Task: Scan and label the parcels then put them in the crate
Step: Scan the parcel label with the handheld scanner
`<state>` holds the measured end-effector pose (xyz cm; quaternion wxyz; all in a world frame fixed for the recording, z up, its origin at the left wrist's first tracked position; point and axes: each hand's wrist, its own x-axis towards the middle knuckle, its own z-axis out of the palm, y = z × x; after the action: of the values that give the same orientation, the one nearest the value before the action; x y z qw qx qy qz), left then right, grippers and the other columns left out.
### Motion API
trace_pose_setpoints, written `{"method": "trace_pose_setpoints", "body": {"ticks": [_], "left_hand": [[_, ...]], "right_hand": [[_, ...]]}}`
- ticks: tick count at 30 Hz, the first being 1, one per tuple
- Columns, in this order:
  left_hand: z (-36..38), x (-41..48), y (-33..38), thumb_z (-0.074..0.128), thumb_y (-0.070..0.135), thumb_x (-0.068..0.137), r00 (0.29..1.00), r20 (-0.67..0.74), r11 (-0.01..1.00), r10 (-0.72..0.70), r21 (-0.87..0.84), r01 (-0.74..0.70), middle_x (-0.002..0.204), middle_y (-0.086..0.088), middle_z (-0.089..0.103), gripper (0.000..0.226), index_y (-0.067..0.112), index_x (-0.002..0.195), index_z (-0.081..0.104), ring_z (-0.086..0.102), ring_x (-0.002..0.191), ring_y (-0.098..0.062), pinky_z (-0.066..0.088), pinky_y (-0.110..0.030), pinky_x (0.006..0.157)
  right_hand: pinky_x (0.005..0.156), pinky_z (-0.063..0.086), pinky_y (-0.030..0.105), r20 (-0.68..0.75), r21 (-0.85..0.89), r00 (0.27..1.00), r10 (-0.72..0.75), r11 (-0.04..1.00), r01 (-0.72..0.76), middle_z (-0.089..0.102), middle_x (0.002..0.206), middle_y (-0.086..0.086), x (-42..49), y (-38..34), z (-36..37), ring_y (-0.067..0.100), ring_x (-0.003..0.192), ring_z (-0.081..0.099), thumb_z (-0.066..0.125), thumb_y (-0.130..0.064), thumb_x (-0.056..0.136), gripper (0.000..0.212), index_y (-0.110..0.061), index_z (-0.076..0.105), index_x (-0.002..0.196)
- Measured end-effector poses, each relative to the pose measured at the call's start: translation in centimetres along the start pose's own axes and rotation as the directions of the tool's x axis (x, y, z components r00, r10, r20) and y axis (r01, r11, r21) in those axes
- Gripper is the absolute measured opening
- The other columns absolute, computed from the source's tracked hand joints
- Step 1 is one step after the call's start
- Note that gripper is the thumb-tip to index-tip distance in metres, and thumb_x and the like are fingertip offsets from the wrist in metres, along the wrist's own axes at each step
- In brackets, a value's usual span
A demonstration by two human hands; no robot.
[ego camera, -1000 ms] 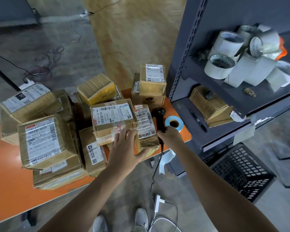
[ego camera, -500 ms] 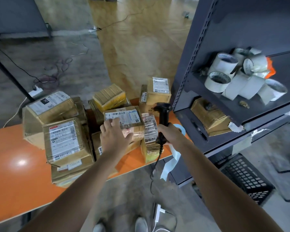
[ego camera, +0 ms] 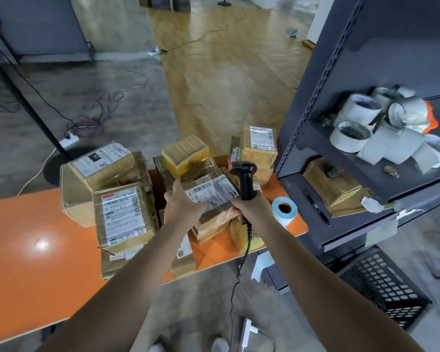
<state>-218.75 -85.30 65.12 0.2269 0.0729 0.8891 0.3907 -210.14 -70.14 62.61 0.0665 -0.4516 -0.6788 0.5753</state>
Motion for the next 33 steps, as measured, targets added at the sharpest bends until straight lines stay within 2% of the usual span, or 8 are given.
{"method": "trace_pose_setpoints", "body": {"ticks": [5, 10, 14, 19, 22, 28, 30, 33], "left_hand": [[-1.3, 0.8, -0.4, 0.074, 0.001, 0.074, 0.989, 0.113, 0.95, -0.093, -0.288, 0.123, 0.108, -0.008, 0.059, 0.064, 0.011, 0.13, 0.045, 0.06, 0.084, -0.019, 0.058, -0.039, 0.075], [-2.1, 1.3, -0.2, 0.069, -0.006, 0.076, 0.998, 0.029, 0.915, -0.057, -0.399, 0.064, 0.094, -0.007, 0.065, 0.073, 0.016, 0.139, 0.039, 0.065, 0.075, -0.023, 0.055, -0.037, 0.065], [-2.9, 1.5, -0.2, 0.062, -0.005, 0.082, 1.0, -0.006, 0.914, -0.02, -0.405, 0.016, 0.093, -0.001, 0.065, 0.062, 0.02, 0.135, 0.043, 0.064, 0.083, -0.019, 0.058, -0.042, 0.076], [-3.5, 1.4, 0.4, 0.058, -0.009, 0.086, 0.999, -0.026, 0.92, 0.032, -0.39, -0.04, 0.087, 0.006, 0.061, 0.073, 0.022, 0.146, 0.032, 0.062, 0.078, -0.012, 0.058, -0.046, 0.08], [-3.8, 1.3, 0.9, 0.06, -0.008, 0.086, 0.998, -0.006, 0.923, 0.062, -0.379, -0.059, 0.087, 0.005, 0.056, 0.072, 0.019, 0.147, 0.032, 0.059, 0.076, -0.011, 0.057, -0.047, 0.082], [-3.8, 1.1, 1.3, 0.06, -0.01, 0.086, 0.995, 0.066, 0.911, 0.075, -0.409, -0.041, 0.09, 0.002, 0.06, 0.075, 0.023, 0.147, 0.032, 0.062, 0.079, -0.012, 0.058, -0.035, 0.069], [-3.7, 1.5, 1.0, 0.06, -0.014, 0.084, 0.991, 0.112, 0.894, 0.07, -0.447, -0.013, 0.099, -0.001, 0.066, 0.08, 0.024, 0.149, 0.031, 0.065, 0.089, -0.016, 0.06, -0.04, 0.072], [-3.8, 2.0, 0.6, 0.061, -0.013, 0.084, 0.992, 0.108, 0.881, 0.058, -0.473, 0.0, 0.101, 0.001, 0.066, 0.081, 0.022, 0.15, 0.029, 0.065, 0.093, -0.016, 0.057, -0.032, 0.067]], "right_hand": [[0.052, 0.046, 0.028, -0.02, -0.06, 0.999, -0.048, 0.997, 0.047, 0.072, 0.084, 0.006, 0.0, -0.2, 0.7, 0.014, 0.057, 0.059, 0.075, -0.032, 0.074, 0.039, -0.013, 0.06, 0.105], [0.057, 0.045, 0.029, -0.081, -0.01, 0.995, -0.06, 0.998, 0.06, 0.072, 0.092, 0.002, 0.0, -0.6, 1.3, 0.018, 0.076, 0.068, 0.076, -0.031, 0.077, 0.04, -0.02, 0.056, 0.11], [0.06, 0.048, 0.032, -0.11, 0.022, 0.992, -0.066, 0.997, 0.069, 0.07, 0.094, 0.007, 0.2, -0.9, 1.1, 0.021, 0.076, 0.066, 0.078, -0.029, 0.076, 0.043, -0.019, 0.053, 0.109], [0.063, 0.052, 0.037, -0.091, 0.073, 0.993, -0.076, 0.994, 0.083, 0.069, 0.078, 0.006, 0.0, -0.8, 0.7, 0.019, 0.063, 0.062, 0.076, -0.024, 0.079, 0.037, -0.014, 0.056, 0.109], [0.069, 0.056, 0.042, -0.1, 0.086, 0.992, -0.074, 0.993, 0.083, 0.069, 0.082, 0.008, 0.0, -0.5, 0.4, 0.021, 0.068, 0.063, 0.075, -0.027, 0.079, 0.039, -0.014, 0.057, 0.111], [0.075, 0.057, 0.047, -0.114, 0.081, 0.99, -0.084, 0.992, 0.093, 0.069, 0.078, 0.004, -0.1, -0.6, -0.1, 0.024, 0.074, 0.067, 0.073, -0.025, 0.082, 0.03, -0.019, 0.055, 0.105], [0.069, 0.056, 0.044, -0.121, 0.073, 0.987, -0.102, 0.991, 0.112, 0.068, 0.078, 0.004, -0.1, -0.8, -0.3, 0.024, 0.073, 0.066, 0.073, -0.026, 0.082, 0.027, -0.021, 0.054, 0.101], [0.06, 0.05, 0.037, -0.12, 0.055, 0.986, -0.117, 0.991, 0.124, 0.067, 0.075, 0.006, 0.0, -0.9, -0.4, 0.021, 0.063, 0.06, 0.073, -0.027, 0.08, 0.032, -0.017, 0.057, 0.106]]}}
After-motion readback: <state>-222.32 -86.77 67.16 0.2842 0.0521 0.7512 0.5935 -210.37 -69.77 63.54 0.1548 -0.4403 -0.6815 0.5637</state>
